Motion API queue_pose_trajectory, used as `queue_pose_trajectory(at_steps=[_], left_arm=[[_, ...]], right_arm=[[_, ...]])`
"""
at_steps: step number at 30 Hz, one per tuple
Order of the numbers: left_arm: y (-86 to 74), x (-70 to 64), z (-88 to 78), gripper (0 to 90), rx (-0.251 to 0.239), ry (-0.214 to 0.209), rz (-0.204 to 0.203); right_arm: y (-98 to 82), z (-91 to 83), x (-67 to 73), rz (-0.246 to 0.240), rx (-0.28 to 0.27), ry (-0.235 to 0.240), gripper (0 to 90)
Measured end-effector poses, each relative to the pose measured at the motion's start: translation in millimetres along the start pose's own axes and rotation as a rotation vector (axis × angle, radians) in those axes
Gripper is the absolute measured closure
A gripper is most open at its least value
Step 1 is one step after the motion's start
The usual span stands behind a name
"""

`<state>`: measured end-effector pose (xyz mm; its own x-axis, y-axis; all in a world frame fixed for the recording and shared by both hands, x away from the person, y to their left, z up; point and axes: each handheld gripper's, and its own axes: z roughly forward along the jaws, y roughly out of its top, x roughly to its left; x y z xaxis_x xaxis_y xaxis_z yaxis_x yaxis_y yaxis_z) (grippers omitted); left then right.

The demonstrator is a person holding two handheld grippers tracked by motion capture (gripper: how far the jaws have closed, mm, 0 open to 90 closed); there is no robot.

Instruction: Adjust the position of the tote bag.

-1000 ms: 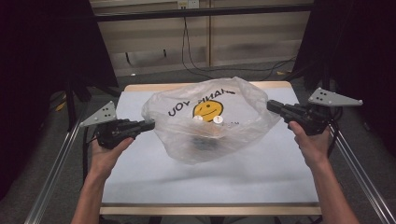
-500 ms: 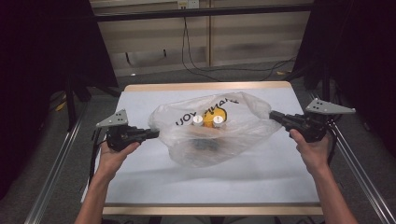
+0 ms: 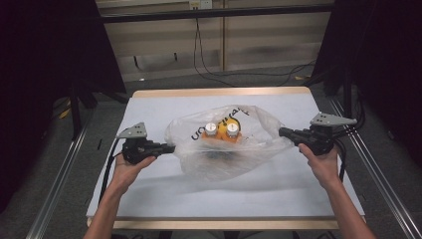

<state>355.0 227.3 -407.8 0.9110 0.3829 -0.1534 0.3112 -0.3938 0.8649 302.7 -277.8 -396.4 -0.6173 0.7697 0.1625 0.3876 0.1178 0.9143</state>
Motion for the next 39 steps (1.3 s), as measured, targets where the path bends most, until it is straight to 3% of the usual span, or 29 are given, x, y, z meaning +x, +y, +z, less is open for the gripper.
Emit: queue_pose_trajectory(at_steps=[9,16,22,28,39], left_arm=[[-15.8,5.9,12.8,88.7,0.092,0.010,-0.010],[-24.2,7.9,18.4,88.8,0.126,0.009,-0.018],[-31.7,12.5,21.6,88.9,0.186,0.037,-0.021],[-40.6,18.0,24.2,88.9,0.231,0.056,-0.032],[-51.8,24.0,31.0,88.9,0.297,0.064,-0.053]], right_arm=[[-19.1,8.8,-7.7,0.021,0.064,-0.007,89.2],[-30.9,12.0,-10.8,0.033,0.111,-0.020,89.2],[-40.6,19.0,-13.9,0.040,0.152,-0.027,89.3],[-48.9,26.6,-16.7,0.022,0.216,-0.058,89.3],[-61.1,37.5,-19.6,-0.006,0.295,-0.074,89.3]])
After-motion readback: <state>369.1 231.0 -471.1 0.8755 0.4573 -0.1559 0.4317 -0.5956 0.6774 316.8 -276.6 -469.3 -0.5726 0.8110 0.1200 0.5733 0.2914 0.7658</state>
